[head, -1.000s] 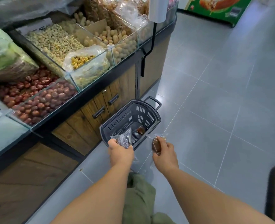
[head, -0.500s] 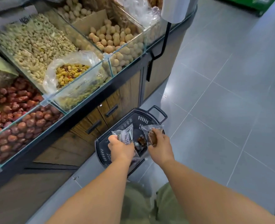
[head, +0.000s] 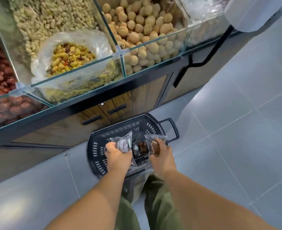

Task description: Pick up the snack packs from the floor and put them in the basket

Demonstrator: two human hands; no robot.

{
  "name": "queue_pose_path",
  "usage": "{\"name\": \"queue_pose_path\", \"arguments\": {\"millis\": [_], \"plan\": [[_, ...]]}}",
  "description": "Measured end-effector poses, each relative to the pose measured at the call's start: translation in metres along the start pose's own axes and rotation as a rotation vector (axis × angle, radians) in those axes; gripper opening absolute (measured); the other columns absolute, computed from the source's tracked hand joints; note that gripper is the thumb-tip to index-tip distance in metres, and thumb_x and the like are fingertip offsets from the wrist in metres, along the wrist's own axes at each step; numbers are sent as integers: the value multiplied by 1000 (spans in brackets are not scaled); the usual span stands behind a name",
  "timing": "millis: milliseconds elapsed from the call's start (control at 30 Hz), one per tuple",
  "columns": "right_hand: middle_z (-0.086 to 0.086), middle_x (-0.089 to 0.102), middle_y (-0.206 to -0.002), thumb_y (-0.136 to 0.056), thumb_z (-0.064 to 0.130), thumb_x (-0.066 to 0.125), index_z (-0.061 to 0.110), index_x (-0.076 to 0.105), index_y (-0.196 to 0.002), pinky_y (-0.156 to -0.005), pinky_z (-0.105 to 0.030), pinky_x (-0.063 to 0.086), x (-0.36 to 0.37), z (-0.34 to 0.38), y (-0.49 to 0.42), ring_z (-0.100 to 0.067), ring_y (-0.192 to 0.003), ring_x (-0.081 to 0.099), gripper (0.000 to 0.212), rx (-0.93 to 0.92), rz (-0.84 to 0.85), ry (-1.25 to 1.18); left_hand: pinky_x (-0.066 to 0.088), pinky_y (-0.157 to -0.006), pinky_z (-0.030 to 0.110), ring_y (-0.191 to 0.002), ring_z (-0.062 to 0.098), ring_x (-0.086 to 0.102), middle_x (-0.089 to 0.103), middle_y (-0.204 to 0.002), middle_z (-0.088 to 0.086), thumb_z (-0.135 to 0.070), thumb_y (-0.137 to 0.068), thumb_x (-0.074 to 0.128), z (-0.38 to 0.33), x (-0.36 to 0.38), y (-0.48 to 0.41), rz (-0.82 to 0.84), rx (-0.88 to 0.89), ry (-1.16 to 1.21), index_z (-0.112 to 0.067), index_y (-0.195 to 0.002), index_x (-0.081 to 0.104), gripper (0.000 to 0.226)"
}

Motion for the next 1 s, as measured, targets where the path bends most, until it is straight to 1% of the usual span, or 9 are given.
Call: {"name": "queue_pose_path", "arguments": {"millis": [67, 200, 333, 400, 500, 600, 733, 867, 1000], "plan": [[-2, 41, -126, -89, 23, 58, 44, 29, -140, -101, -42, 46, -2, -3, -21, -22, -108, 54, 62, -20, 38, 15, 55, -74, 45, -78, 27, 59, 42, -110, 4, -24, -74, 70, -3, 14, -12, -7, -40, 57, -31, -99, 25, 52], [1, 48, -122, -87, 22, 61, 43, 29, -141, -94, -37, 52, 10, -7, -64, -18, -99, 58, 66, -76, 83, 66, 46, -70, 35, -84, 27, 58, 43, -120, 7, -27, -82, 69, 6, 43, -46, 3, -62, 81, -24, -122, 26, 58], [-2, 41, -128, -90, 23, 59, 39, 26, -144, -95, -29, 44, 28, -18, -109, -16, -100, 51, 65, -115, 152, 130, 40, -74, 34, -92, 27, 53, 41, -132, 11, -30, -86, 67, 21, 71, -87, 18, -78, 16, -20, -130, 24, 62], [-1, 40, -130, -91, 23, 59, 44, 25, -143, -92, -29, 48, 42, -26, -134, -18, -101, 53, 66, -104, 183, 134, 43, -80, 36, -100, 28, 56, 44, -130, 8, -32, -85, 67, 30, 90, -114, 46, -55, -17, -23, -130, 23, 64], [1, 47, -124, -88, 24, 58, 49, 25, -140, -86, -34, 54, 67, -40, -172, -20, -98, 59, 66, -81, 175, 165, 50, -86, 40, -97, 26, 60, 48, -120, 3, -30, -84, 67, 44, 121, -150, 120, 1, -5, -29, -127, 21, 63], [-2, 45, -126, -88, 20, 57, 45, 25, -143, -90, -32, 50, 91, -56, -207, -19, -97, 56, 69, -75, 180, 201, 43, -69, 30, -87, 22, 58, 51, -120, 9, -32, -89, 63, 54, 147, -183, 94, -39, -84, -21, -130, 22, 59], [-4, 39, -132, -90, 16, 55, 42, 26, -144, -92, -28, 43, 123, -81, -247, -21, -104, 56, 66, -68, 202, 210, 32, -42, 18, -57, 9, 52, 53, -111, 6, -29, -91, 60, 74, 181, -225, 116, -133, -47, -22, -125, 23, 51], [-8, 39, -130, -90, 18, 50, 42, 24, -143, -85, -32, 46, 158, -109, -283, -30, -105, 57, 63, -33, 190, 283, 35, -50, 16, -71, 8, 49, 43, -128, 7, -19, -85, 63, 94, 217, -265, 153, -55, 21, -26, -114, 23, 49], [-12, 41, -127, -89, 23, 47, 41, 25, -142, -91, -44, 50, 184, -133, -314, -35, -101, 58, 60, -7, 151, 299, 43, -73, 24, -103, 23, 56, 44, -130, 10, -16, -83, 68, 113, 251, -295, 179, -34, 48, -26, -111, 23, 53]]}}
Point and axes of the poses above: each hand's wrist, its own y-axis away from the middle knuckle, its own x-axis out of the palm, z = x × y, the point moved 1 cm from there along -y, towards the middle knuckle
